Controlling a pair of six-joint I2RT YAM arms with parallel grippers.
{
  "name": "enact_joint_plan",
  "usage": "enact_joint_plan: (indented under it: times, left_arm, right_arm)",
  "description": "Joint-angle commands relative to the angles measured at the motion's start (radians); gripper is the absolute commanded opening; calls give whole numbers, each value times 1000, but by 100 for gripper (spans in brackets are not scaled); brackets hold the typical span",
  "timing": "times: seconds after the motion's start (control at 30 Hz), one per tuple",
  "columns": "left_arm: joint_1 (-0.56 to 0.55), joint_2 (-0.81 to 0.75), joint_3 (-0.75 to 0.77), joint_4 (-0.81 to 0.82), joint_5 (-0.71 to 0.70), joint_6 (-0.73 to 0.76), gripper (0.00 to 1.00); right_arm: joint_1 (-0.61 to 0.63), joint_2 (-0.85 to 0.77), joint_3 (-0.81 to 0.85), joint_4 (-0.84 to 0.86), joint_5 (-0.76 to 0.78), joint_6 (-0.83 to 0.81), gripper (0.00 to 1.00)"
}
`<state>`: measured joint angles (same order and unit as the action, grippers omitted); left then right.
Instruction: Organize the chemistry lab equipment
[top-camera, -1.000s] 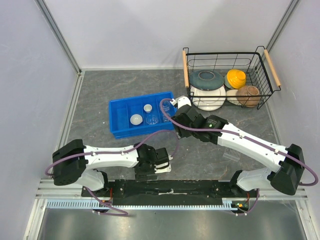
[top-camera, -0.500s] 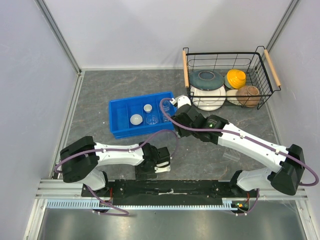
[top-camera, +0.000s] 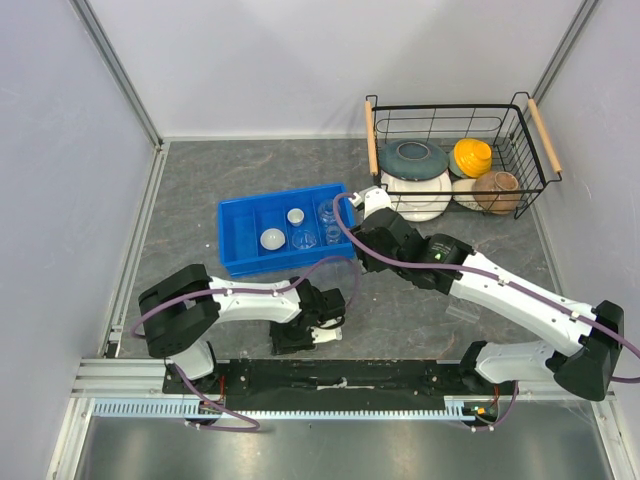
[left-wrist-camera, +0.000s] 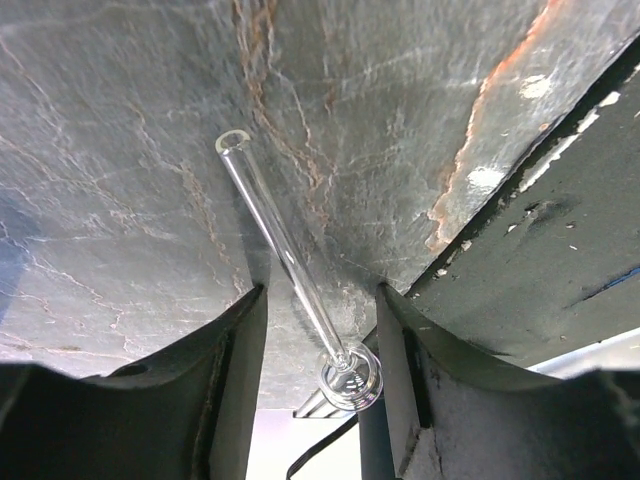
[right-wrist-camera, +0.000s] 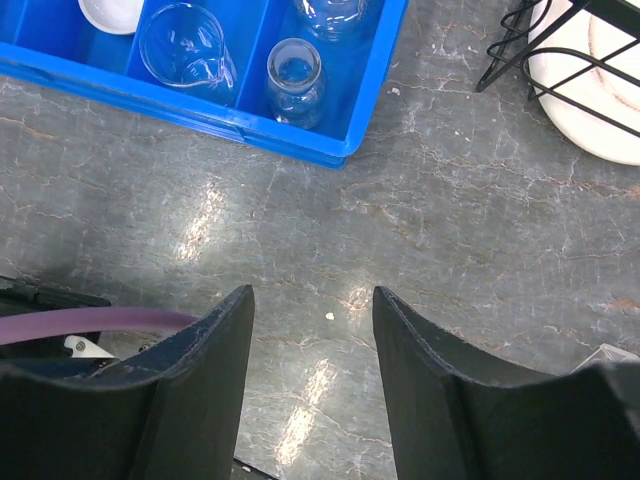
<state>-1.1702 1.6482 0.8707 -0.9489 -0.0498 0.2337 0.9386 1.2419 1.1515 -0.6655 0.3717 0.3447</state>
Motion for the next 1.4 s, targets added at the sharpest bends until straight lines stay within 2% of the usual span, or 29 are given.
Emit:
enact_joint_plan:
  times: [0.0, 0.37, 0.43, 0.57, 0.67, 0.7, 0.97, 1.37]
  left_arm:
    - [12, 32, -10, 73, -18, 44, 52]
    - [15, 36, -4, 76, -9, 47, 34]
    - [15, 38, -2, 75, -7, 47, 28]
    - [15, 33, 2, 71, -9, 46, 24]
    - [15, 27, 4, 71, -7, 46, 12]
    - [15, 25, 5, 70, -8, 47, 2]
    - [17, -40, 19, 72, -48, 44, 2]
    - [47, -148, 128, 22, -91, 7, 2]
  right_arm:
    - [3, -21, -7, 26, 10, 0, 57]
    - [3, -27, -16, 30, 12, 11, 55]
    - [2, -30, -16, 30, 7, 16, 54]
    - [2, -35, -9, 20, 7, 20, 54]
    - [3, -33, 1, 9, 7, 25, 54]
    - [0, -33, 2, 7, 9, 28, 54]
    - [2, -45, 39, -19, 55, 37, 54]
    - [2, -79, 198, -137, 96, 50, 53]
